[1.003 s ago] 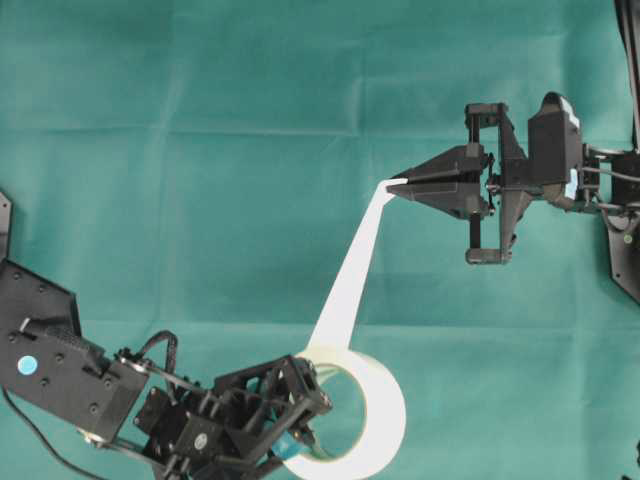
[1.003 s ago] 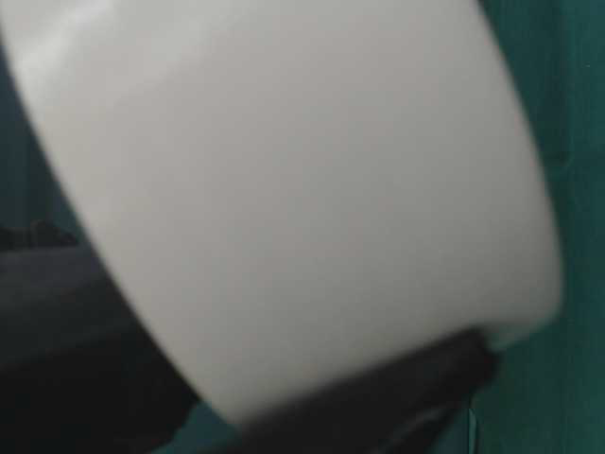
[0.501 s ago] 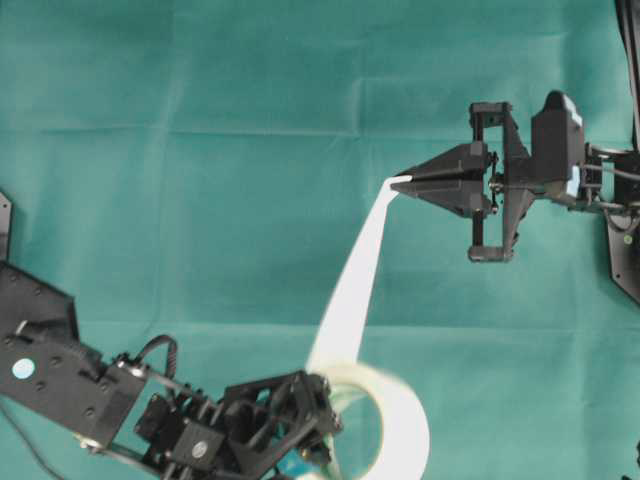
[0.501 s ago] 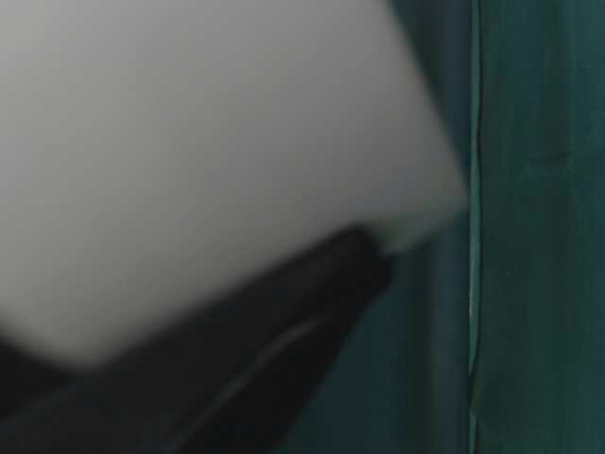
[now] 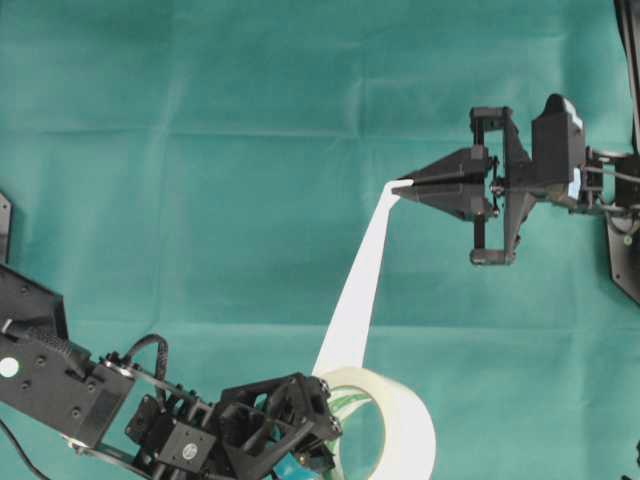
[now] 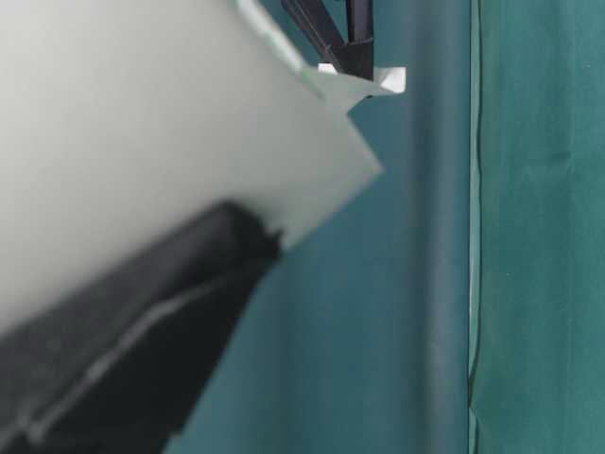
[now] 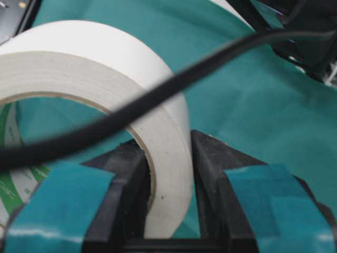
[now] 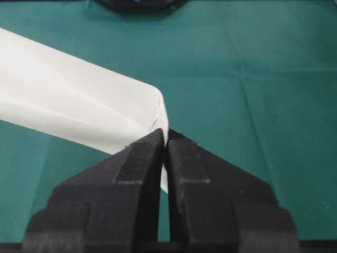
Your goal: Peel off the duct tape with your right arm.
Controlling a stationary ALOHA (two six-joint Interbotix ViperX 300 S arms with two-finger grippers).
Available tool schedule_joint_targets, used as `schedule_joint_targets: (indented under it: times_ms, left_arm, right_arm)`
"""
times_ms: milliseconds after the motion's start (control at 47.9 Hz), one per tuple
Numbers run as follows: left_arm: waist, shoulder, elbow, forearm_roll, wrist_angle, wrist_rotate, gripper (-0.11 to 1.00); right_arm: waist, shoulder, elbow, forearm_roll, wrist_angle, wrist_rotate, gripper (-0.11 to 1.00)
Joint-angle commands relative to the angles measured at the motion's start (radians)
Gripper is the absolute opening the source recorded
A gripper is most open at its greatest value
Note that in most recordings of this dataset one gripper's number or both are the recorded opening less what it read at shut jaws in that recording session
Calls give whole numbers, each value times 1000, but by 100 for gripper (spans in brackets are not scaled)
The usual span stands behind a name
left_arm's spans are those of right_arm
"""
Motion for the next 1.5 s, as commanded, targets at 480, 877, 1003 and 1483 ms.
schedule_joint_targets:
  times_ms: [480, 877, 1003, 1483]
  left_arm:
    - [-28, -55, 14, -9, -25, 0, 20]
    - [32, -80, 77, -9, -32, -2, 20]
    - [52, -84, 100, -9, -41, -3, 20]
    - [97, -91, 153, -11, -48, -6, 20]
  right_arm:
    - [-34, -6, -11, -8, 3, 2, -9]
    - [-34, -8, -11, -8, 5, 3, -9]
    - [-34, -6, -9, -12, 5, 3, -9]
    - [-34, -8, -9, -20, 6, 2, -4]
